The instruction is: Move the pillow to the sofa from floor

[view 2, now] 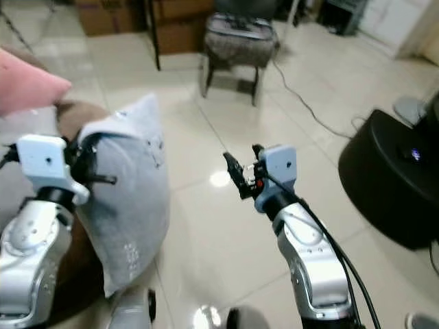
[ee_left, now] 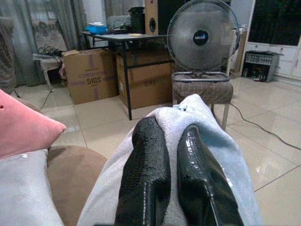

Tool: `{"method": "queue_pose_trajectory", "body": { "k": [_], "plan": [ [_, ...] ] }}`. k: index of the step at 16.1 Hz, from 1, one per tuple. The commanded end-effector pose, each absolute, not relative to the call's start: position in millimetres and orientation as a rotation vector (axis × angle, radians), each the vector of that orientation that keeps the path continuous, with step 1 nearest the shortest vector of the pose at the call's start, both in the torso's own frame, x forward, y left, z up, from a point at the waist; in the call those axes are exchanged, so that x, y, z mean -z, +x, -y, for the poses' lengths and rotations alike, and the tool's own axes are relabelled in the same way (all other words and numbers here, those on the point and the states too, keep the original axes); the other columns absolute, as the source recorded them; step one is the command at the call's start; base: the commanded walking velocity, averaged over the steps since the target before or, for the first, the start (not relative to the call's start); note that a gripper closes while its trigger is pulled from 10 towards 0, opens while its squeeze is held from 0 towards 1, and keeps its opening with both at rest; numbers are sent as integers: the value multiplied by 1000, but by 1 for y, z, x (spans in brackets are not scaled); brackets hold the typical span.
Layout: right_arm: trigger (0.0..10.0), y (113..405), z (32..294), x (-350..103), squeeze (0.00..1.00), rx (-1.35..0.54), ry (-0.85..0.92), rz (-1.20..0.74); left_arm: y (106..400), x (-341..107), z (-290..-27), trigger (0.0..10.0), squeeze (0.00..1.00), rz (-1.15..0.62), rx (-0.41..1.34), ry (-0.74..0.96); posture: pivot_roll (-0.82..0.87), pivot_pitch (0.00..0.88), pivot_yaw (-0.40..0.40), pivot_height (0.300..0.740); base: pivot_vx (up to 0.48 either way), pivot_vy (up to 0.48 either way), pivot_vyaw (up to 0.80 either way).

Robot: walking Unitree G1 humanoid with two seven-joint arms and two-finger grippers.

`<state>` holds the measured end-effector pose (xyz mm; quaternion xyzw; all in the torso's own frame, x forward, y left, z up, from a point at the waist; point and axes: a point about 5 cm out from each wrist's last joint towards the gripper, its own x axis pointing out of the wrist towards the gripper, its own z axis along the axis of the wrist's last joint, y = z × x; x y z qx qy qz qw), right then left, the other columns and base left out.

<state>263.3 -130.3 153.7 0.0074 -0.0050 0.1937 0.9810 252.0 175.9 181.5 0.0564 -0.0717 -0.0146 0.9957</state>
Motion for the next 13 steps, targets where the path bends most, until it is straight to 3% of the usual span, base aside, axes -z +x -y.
{"method": "queue_pose_trajectory", "body": {
  "k": [1,9,13],
  "plan": [
    [10000,266,134,-156,0,-373,20,13,248,-192,-172,10000,0,202,33,121,146,0,-87,727,0,0,0],
    [10000,268,132,-166,0,-387,26,45,245,-200,-171,10000,0,274,35,145,150,0,-104,740,0,0,0],
    [10000,273,125,-168,0,-400,-57,43,250,-207,-174,10000,0,293,24,125,149,0,-103,740,283,0,0]
  ]
}}
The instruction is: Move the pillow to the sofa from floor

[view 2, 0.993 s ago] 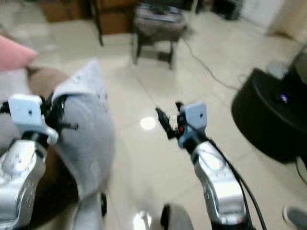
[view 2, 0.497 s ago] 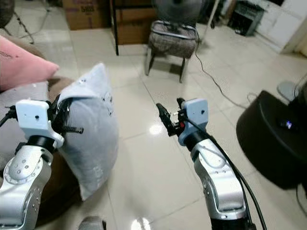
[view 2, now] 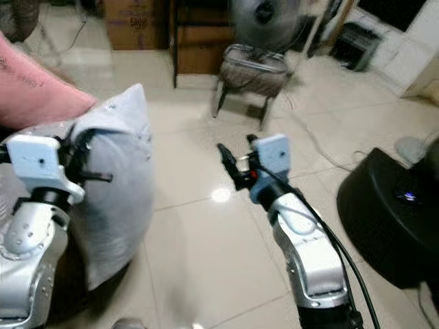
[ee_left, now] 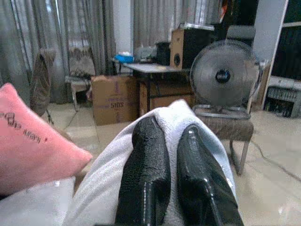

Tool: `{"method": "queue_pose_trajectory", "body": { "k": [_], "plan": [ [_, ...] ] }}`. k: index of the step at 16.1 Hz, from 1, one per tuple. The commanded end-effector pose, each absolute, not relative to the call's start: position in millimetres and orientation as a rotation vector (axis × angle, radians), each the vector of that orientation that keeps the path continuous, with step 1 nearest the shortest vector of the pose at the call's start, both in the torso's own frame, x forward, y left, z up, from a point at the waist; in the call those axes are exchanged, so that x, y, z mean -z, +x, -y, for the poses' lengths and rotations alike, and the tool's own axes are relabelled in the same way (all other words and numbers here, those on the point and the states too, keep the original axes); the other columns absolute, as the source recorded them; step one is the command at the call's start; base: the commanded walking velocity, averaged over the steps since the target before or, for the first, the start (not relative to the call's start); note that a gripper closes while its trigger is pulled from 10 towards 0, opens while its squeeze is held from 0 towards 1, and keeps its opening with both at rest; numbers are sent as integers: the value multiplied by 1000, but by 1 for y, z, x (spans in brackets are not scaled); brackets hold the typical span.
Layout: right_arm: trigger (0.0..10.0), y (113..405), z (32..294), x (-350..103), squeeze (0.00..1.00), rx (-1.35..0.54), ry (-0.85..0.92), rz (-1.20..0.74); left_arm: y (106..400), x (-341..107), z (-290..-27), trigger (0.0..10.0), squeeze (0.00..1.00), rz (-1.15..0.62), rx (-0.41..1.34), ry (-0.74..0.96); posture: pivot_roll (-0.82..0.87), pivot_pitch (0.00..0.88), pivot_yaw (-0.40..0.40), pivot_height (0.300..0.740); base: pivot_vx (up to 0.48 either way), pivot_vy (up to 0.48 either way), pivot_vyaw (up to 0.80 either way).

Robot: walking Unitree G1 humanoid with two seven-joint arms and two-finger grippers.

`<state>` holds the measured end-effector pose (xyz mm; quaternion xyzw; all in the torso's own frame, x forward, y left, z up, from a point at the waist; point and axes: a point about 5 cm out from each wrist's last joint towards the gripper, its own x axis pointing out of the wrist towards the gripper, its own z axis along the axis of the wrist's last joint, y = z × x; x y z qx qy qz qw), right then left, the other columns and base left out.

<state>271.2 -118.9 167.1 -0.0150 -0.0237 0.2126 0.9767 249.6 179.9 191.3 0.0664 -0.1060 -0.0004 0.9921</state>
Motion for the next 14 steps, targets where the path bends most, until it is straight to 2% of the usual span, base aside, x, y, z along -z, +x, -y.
{"method": "queue_pose_trajectory", "body": {
  "k": [1,2,14],
  "plan": [
    [10000,274,125,-168,0,-393,-60,48,250,-206,-176,10000,0,291,13,126,149,0,-103,740,330,0,0],
    [10000,274,126,-169,0,-391,-62,51,250,-207,-176,10000,0,292,14,125,152,0,-107,740,341,0,0],
    [10000,275,111,-177,0,-505,-97,101,255,-228,-189,10000,0,355,-30,127,174,0,-121,740,387,0,797]
  ]
}}
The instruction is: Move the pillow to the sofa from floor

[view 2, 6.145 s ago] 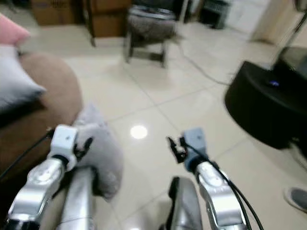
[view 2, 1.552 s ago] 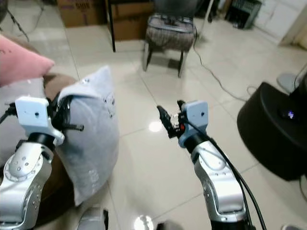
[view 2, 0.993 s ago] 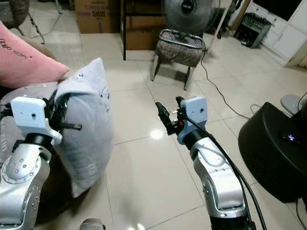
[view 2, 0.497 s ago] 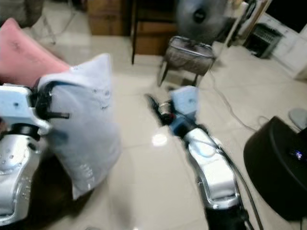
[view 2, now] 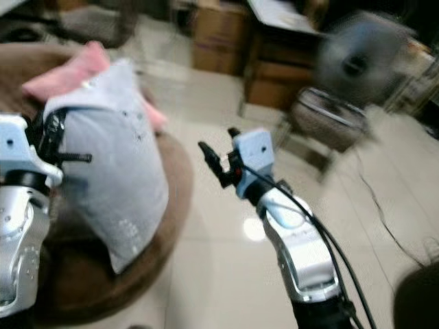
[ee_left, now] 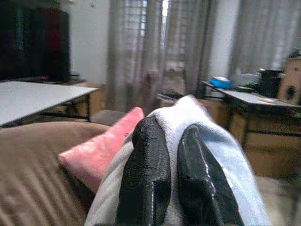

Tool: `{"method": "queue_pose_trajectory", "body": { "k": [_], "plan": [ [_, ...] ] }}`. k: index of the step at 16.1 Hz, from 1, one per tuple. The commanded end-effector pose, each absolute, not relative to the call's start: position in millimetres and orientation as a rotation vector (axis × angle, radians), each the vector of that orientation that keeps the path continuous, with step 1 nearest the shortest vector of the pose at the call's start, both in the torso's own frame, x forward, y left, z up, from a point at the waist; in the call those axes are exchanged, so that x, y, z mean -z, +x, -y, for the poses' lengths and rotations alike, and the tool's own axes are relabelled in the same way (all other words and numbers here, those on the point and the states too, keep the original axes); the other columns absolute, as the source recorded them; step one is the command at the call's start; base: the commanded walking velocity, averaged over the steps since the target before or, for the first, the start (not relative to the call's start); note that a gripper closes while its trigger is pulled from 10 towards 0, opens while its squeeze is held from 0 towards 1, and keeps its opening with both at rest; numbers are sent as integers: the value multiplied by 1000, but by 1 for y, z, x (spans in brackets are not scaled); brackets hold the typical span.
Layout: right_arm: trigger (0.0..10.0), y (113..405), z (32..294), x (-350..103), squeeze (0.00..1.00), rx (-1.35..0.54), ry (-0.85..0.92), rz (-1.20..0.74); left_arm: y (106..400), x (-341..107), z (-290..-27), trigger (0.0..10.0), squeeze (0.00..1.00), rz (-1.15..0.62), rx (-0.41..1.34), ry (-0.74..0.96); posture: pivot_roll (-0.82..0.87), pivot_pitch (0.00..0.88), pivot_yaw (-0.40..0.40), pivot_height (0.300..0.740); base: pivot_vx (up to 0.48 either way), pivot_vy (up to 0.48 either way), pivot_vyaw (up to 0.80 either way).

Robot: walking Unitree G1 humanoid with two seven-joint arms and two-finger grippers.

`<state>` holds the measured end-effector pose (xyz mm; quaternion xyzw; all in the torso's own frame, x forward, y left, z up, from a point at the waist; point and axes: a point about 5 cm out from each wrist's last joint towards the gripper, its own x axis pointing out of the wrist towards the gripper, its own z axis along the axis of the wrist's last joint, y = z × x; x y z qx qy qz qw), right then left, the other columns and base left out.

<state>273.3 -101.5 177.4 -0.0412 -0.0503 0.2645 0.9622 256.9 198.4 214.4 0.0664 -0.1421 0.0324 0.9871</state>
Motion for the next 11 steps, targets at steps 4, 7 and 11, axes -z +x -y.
{"method": "queue_pose_trajectory", "body": {
  "k": [4,7,11],
  "plan": [
    [10000,275,108,-175,0,-521,-91,100,256,-230,-192,10000,0,357,-37,135,183,0,-114,740,395,0,794],
    [10000,274,110,-171,0,-511,-72,84,259,-229,-191,10000,0,343,-10,156,177,0,-99,740,394,0,0],
    [10000,275,117,-168,0,-495,-90,78,267,-235,-191,10000,0,359,0,164,175,0,-81,740,385,0,0]
  ]
}}
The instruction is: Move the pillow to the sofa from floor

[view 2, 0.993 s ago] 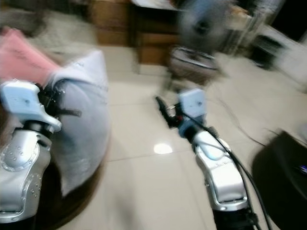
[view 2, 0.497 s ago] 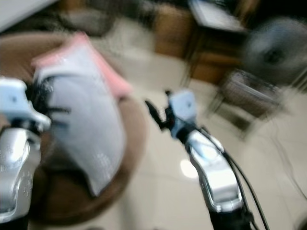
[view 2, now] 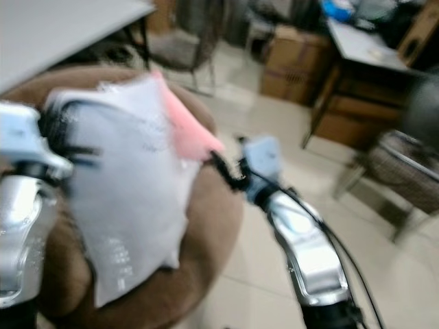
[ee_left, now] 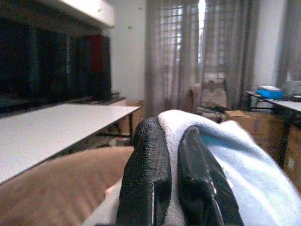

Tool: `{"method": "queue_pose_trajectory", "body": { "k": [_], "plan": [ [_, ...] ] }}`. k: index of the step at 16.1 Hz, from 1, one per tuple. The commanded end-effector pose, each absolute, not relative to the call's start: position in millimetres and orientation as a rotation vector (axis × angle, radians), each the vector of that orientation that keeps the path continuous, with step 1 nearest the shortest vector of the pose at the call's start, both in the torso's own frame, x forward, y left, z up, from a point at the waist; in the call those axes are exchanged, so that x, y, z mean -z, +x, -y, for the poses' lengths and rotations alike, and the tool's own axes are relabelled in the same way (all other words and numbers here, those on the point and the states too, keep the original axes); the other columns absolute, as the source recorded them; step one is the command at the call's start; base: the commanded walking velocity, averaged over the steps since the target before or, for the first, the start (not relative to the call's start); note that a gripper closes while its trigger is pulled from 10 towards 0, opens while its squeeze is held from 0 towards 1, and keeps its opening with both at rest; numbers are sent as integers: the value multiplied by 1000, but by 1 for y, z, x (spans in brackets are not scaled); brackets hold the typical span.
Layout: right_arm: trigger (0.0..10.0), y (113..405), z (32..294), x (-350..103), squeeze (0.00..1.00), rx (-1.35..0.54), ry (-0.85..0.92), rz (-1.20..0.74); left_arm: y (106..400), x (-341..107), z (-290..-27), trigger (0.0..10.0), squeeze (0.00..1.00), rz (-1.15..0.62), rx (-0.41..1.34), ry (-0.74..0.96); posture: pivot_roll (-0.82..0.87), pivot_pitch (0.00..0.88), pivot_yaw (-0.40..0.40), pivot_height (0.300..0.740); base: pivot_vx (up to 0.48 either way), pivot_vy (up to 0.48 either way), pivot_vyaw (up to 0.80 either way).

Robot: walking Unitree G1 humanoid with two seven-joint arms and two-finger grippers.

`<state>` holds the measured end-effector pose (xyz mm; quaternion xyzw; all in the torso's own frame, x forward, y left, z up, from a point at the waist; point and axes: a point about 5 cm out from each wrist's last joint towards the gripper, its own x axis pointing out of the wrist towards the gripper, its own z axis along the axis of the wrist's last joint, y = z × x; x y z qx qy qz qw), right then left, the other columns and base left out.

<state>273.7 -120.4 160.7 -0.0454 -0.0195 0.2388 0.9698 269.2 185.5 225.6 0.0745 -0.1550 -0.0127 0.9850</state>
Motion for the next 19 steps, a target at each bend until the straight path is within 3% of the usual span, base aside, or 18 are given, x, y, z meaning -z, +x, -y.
{"method": "queue_pose_trajectory", "body": {
  "k": [1,7,10,15,19],
  "plan": [
    [10000,275,117,-169,0,-495,-91,81,275,-236,-191,10000,0,357,17,152,178,0,-81,740,0,0,0],
    [10000,270,122,-168,0,-656,-147,57,325,-261,-200,10000,0,390,22,214,170,0,-69,740,0,0,0],
    [10000,265,125,-169,0,-777,-195,33,360,-272,-191,10000,0,401,77,218,153,0,-57,740,0,0,0],
    [10000,261,130,-172,0,-828,-224,26,383,-288,-176,10000,0,433,121,172,133,0,-46,740,0,0,0],
    [10000,260,132,-176,0,-852,-237,25,399,-286,-190,10000,0,404,21,139,121,0,-53,740,0,0,0]
  ]
}}
